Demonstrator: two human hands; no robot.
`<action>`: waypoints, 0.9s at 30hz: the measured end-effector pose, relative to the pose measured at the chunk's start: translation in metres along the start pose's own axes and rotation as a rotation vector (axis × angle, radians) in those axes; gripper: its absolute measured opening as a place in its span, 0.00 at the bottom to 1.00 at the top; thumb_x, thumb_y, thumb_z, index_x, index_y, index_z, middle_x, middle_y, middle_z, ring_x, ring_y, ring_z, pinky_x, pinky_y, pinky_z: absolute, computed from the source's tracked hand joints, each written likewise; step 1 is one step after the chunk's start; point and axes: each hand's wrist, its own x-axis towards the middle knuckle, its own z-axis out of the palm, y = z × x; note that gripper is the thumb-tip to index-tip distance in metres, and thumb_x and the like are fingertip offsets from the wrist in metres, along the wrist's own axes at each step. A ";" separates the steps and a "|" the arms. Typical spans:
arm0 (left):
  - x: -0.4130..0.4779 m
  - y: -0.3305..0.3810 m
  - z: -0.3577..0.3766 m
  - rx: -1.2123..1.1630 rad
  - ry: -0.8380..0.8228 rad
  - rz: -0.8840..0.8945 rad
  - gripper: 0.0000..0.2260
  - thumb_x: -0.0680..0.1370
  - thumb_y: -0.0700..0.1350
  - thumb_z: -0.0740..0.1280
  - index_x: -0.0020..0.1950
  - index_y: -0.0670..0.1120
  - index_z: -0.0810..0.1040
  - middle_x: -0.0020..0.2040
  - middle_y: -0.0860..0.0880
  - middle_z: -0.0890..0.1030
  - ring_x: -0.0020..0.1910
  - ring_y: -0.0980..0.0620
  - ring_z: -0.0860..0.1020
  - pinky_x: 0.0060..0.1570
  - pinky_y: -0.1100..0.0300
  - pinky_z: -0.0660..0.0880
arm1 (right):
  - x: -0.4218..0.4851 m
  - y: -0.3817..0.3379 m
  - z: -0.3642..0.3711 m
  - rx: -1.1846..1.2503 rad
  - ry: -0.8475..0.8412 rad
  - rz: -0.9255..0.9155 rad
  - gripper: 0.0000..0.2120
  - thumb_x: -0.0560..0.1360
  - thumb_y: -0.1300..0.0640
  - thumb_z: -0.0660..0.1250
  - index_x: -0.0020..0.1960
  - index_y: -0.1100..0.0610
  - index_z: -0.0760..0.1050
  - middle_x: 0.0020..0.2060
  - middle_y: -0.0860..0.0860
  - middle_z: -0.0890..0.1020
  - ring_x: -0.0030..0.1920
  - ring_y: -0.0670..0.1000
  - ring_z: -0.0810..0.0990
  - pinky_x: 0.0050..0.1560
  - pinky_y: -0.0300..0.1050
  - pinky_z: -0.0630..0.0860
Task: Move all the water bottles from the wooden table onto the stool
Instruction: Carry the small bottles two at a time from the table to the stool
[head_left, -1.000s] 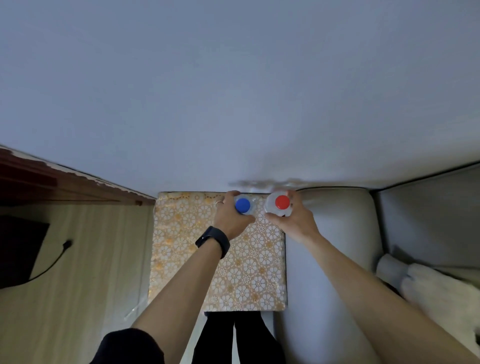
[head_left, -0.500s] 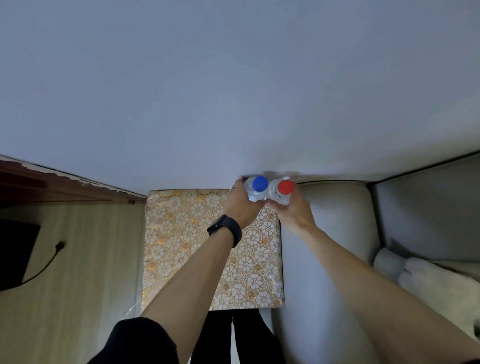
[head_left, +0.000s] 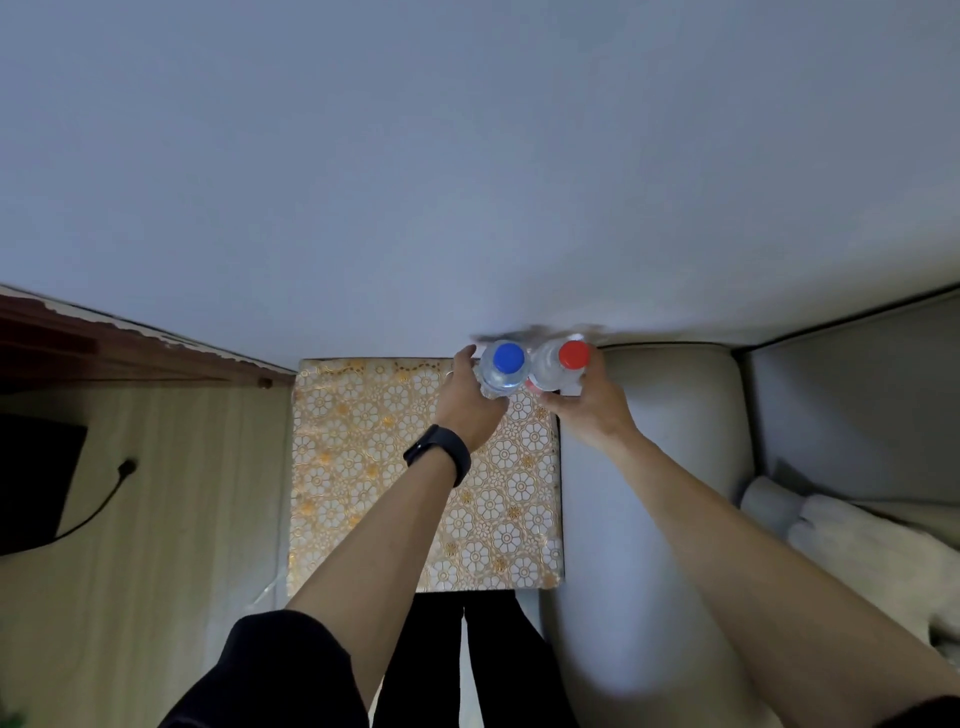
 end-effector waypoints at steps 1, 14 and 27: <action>-0.004 -0.001 -0.004 0.031 -0.012 -0.016 0.38 0.75 0.38 0.72 0.80 0.47 0.56 0.72 0.45 0.72 0.61 0.46 0.78 0.54 0.52 0.79 | -0.005 0.001 -0.002 -0.007 -0.005 0.032 0.35 0.75 0.54 0.74 0.75 0.53 0.60 0.59 0.48 0.76 0.51 0.46 0.77 0.48 0.39 0.72; -0.159 0.009 -0.094 0.289 -0.051 -0.077 0.31 0.79 0.50 0.67 0.79 0.51 0.58 0.71 0.43 0.73 0.45 0.47 0.82 0.44 0.50 0.82 | -0.160 -0.062 -0.016 -0.121 -0.185 -0.024 0.21 0.80 0.50 0.64 0.71 0.50 0.70 0.69 0.48 0.76 0.67 0.50 0.76 0.65 0.45 0.73; -0.400 -0.079 -0.243 0.218 0.616 -0.281 0.24 0.80 0.51 0.63 0.75 0.49 0.66 0.66 0.45 0.76 0.66 0.43 0.72 0.64 0.51 0.71 | -0.303 -0.231 0.079 -0.511 -0.481 -0.924 0.08 0.79 0.52 0.67 0.57 0.47 0.82 0.57 0.41 0.81 0.62 0.45 0.77 0.59 0.36 0.71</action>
